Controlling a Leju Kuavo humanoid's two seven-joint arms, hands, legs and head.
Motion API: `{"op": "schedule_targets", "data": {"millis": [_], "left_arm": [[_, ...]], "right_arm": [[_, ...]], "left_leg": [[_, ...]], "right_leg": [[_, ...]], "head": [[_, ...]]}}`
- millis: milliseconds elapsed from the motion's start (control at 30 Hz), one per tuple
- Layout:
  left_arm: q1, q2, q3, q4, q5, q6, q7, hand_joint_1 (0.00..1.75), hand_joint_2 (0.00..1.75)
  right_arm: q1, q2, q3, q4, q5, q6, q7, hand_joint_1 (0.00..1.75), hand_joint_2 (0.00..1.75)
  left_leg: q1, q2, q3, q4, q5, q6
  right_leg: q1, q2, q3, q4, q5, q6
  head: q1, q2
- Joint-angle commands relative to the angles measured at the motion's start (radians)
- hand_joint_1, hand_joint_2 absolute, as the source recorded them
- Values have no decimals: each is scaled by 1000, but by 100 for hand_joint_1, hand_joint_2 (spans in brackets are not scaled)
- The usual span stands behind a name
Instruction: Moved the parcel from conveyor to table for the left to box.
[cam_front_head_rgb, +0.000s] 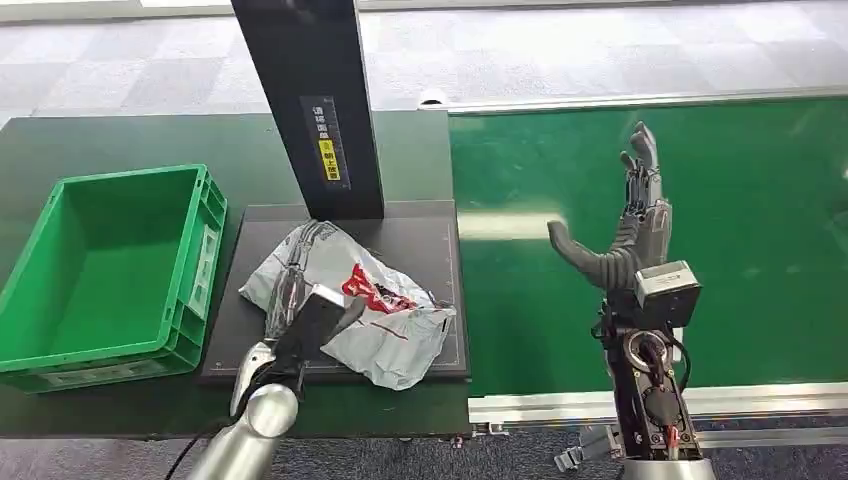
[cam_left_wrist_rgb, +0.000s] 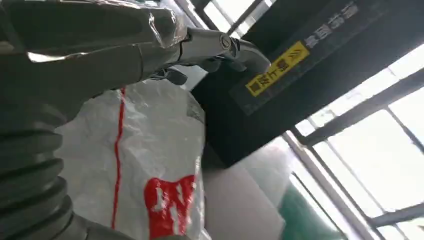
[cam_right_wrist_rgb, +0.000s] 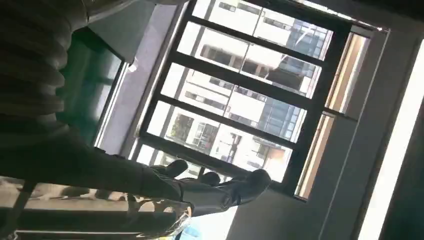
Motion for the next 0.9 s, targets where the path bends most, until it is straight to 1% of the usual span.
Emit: {"op": "schedule_targets", "data": {"millis": [33,100,133,167,200,233,633,667,700,767,833,867,900], "left_arm": [[-102,19,-49,248,-400,65,266,0,175],[-108,8,-34,273,-412,52,258,0,175],[-112,3,-33,291,-431,39,254,0,175],[-117,-4,-27,306,-443,24,253,0,175],[-121,-14,-19,322,-449,0,249,0,175],[-122,-17,-18,328,-453,-4,245,0,175],[-123,-18,-18,328,-453,-5,245,0,175],[-125,-20,-16,335,-456,-22,245,0,175],[-130,-25,-17,355,-460,-46,246,0,175],[-135,-31,-20,380,-479,-65,259,0,175],[-134,-33,-25,391,-487,-71,263,0,175],[-136,-36,-19,397,-486,-89,263,0,175],[-135,-41,-11,401,-475,-107,261,0,175]], "right_arm": [[7,47,-81,59,-43,48,73,0,175],[1,53,-83,118,-50,60,87,0,175],[-9,58,-84,171,-65,80,103,0,175],[-17,62,-91,207,-82,101,107,0,175],[-24,69,-105,248,-121,141,125,0,175],[-25,68,-107,266,-125,145,120,0,175],[-27,67,-108,265,-125,145,120,0,175],[-29,77,-134,288,-184,185,166,0,175],[-37,78,-144,329,-209,194,186,0,175],[-54,72,-155,402,-227,190,166,0,175],[-59,65,-156,423,-225,187,160,0,175],[-73,57,-151,458,-215,171,183,0,175],[-85,49,-143,494,-205,165,235,0,175]], "left_leg": [[0,0,2,-1,0,0],[0,0,3,-2,0,0],[0,0,3,-1,0,0],[1,0,5,-3,0,-1],[1,0,4,-2,0,-1],[1,1,5,-3,0,-1],[0,1,2,-1,0,0],[0,2,4,-2,0,-1],[0,2,3,-1,0,-1],[0,1,4,-2,0,-1],[0,1,3,-2,0,0],[0,1,5,-2,0,0],[0,0,4,-2,0,0]], "right_leg": [[0,-2,3,-1,0,0],[0,-2,3,-2,0,0],[0,-1,3,-1,0,0],[1,-2,6,-3,0,0],[1,-1,4,-2,0,0],[1,-2,6,-3,0,0],[0,-1,2,-1,0,0],[0,-2,4,-2,0,0],[0,-1,3,-1,0,0],[1,-2,5,-3,0,0],[0,-2,4,-2,0,0],[0,-2,6,-3,0,0],[0,-2,5,-2,0,0]], "head": [[0,0],[0,0],[0,0],[0,0],[0,0],[0,0],[0,0],[0,0],[0,0],[0,0],[0,0],[0,0],[0,0]]}}
